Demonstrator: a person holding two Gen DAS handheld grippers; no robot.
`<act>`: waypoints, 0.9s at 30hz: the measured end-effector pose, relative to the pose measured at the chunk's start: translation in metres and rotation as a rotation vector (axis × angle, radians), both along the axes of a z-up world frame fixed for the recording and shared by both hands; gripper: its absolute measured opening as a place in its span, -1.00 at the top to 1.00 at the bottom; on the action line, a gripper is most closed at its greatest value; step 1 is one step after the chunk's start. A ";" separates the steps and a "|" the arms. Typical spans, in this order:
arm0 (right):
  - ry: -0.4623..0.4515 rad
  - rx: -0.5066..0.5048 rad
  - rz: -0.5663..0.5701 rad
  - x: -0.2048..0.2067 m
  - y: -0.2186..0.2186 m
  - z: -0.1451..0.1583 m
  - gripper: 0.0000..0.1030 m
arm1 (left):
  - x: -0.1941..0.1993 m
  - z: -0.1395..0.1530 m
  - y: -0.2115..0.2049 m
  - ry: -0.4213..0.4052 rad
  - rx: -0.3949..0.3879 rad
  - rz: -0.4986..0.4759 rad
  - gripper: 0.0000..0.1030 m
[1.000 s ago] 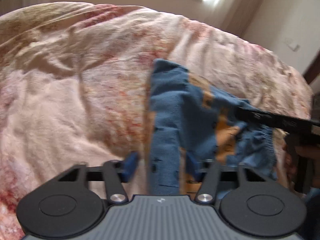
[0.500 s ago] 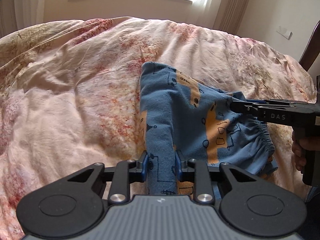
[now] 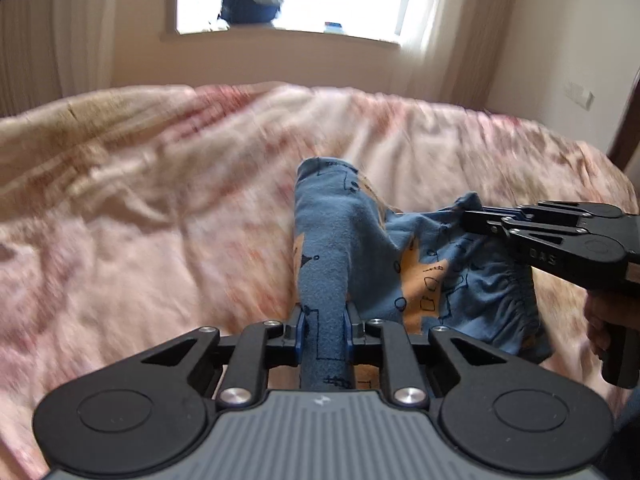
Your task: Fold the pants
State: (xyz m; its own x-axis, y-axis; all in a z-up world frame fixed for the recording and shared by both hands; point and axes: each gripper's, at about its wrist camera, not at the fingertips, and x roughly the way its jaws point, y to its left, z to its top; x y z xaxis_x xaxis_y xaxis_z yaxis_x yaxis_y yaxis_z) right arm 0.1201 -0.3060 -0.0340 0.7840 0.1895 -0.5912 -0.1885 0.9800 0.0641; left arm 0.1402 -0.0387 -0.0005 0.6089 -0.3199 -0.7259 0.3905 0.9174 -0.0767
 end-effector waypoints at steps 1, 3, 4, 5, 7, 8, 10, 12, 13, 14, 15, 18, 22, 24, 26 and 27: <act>-0.027 -0.006 0.008 0.003 0.003 0.006 0.83 | 0.003 0.004 0.003 -0.034 -0.001 0.020 0.62; -0.077 0.007 0.022 0.012 0.008 0.018 0.83 | 0.010 0.010 0.010 -0.105 0.001 0.060 0.62; -0.096 0.009 0.030 0.019 0.011 0.023 0.83 | 0.015 0.011 0.012 -0.123 0.012 0.073 0.62; -0.115 0.008 0.040 0.026 0.015 0.028 0.83 | 0.023 0.010 0.014 -0.124 0.030 0.086 0.60; -0.124 0.019 0.052 0.043 0.022 0.031 0.83 | 0.039 -0.001 0.019 -0.085 0.039 0.116 0.59; -0.109 0.030 0.055 0.053 0.025 0.028 0.82 | 0.047 -0.011 0.024 -0.047 0.031 0.137 0.58; -0.051 0.036 0.065 0.074 0.034 0.009 0.82 | 0.061 -0.031 0.034 0.042 0.011 0.170 0.54; 0.004 -0.011 0.073 0.088 0.045 -0.012 0.80 | 0.064 -0.037 0.040 0.054 -0.010 0.186 0.36; 0.013 -0.021 0.069 0.090 0.047 -0.018 0.74 | 0.064 -0.035 0.042 0.053 -0.018 0.196 0.20; 0.015 -0.007 0.056 0.090 0.046 -0.019 0.69 | 0.062 -0.032 0.042 0.047 -0.023 0.205 -0.02; 0.013 0.029 0.034 0.087 0.041 -0.017 0.55 | 0.059 -0.028 0.043 0.031 -0.029 0.216 -0.13; -0.007 0.089 -0.034 0.067 0.028 -0.001 0.27 | 0.049 -0.016 0.048 -0.005 -0.056 0.225 -0.42; -0.070 0.107 -0.087 0.021 0.024 0.029 -0.64 | 0.022 0.003 0.054 -0.040 -0.083 0.278 -0.96; -0.112 0.140 -0.118 -0.011 0.024 0.044 -0.88 | 0.006 0.015 0.056 -0.076 -0.067 0.290 -0.99; -0.144 0.165 -0.136 -0.041 0.028 0.057 -0.99 | -0.010 0.026 0.056 -0.097 -0.041 0.282 -0.99; -0.165 0.173 -0.145 -0.056 0.031 0.062 -0.99 | -0.020 0.029 0.057 -0.109 -0.032 0.283 -0.99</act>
